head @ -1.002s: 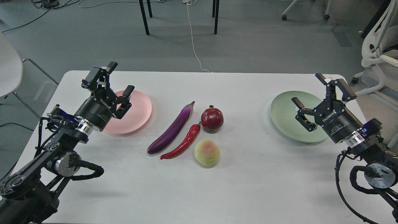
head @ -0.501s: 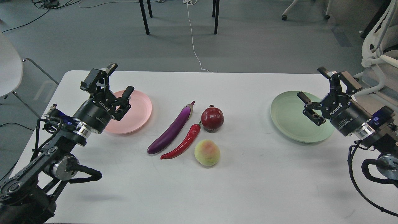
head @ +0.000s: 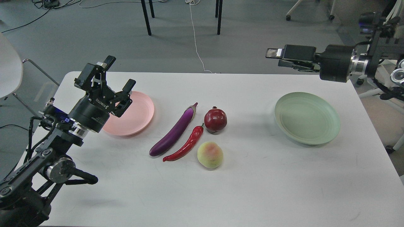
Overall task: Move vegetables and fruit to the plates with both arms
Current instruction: 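Move the right gripper over the red onion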
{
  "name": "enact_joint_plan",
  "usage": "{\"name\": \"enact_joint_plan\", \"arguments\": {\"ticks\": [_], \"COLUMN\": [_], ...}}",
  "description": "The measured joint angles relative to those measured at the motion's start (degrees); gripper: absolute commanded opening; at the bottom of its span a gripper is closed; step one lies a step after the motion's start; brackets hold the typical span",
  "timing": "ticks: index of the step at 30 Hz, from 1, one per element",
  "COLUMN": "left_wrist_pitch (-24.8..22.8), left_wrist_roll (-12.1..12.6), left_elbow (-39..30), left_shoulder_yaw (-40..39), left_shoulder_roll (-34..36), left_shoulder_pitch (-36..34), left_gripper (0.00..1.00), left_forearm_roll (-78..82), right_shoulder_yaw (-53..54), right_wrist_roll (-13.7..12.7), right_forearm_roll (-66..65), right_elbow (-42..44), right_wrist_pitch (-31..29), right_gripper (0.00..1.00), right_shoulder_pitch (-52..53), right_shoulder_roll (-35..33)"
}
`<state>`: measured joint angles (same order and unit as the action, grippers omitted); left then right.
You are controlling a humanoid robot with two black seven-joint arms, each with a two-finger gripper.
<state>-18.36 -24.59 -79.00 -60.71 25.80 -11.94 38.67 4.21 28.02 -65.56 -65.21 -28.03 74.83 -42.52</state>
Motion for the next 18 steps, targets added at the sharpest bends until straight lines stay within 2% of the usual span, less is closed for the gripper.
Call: {"name": "enact_joint_plan", "arguments": {"ticks": [3,8,18], "left_wrist_pitch": [0.08,0.25,0.20], "left_wrist_roll": [-0.03,-0.09,-0.11], "left_elbow": [-0.67,-1.90,-3.33], "left_shoulder_yaw": [-0.20,-0.46,-1.43], "left_shoulder_roll": [0.19,0.24,0.44], "left_shoulder_pitch": [0.07,0.70,2.38], "left_gripper": [0.98,0.98,0.98], "left_forearm_roll": [0.00,0.00,0.09], "right_shoulder_yaw": [-6.24,-9.81,-20.23], "right_wrist_roll": [-0.01,-0.02,-0.02], "right_forearm_roll": [-7.78,-17.94,-19.79], "right_elbow": [2.51,9.23,23.30], "right_wrist_pitch": [0.01,0.03,0.04], "right_gripper": [0.99,0.99,0.99], "right_shoulder_pitch": [5.03,6.48,4.91], "right_shoulder_roll": [4.85,15.15,32.73]}}
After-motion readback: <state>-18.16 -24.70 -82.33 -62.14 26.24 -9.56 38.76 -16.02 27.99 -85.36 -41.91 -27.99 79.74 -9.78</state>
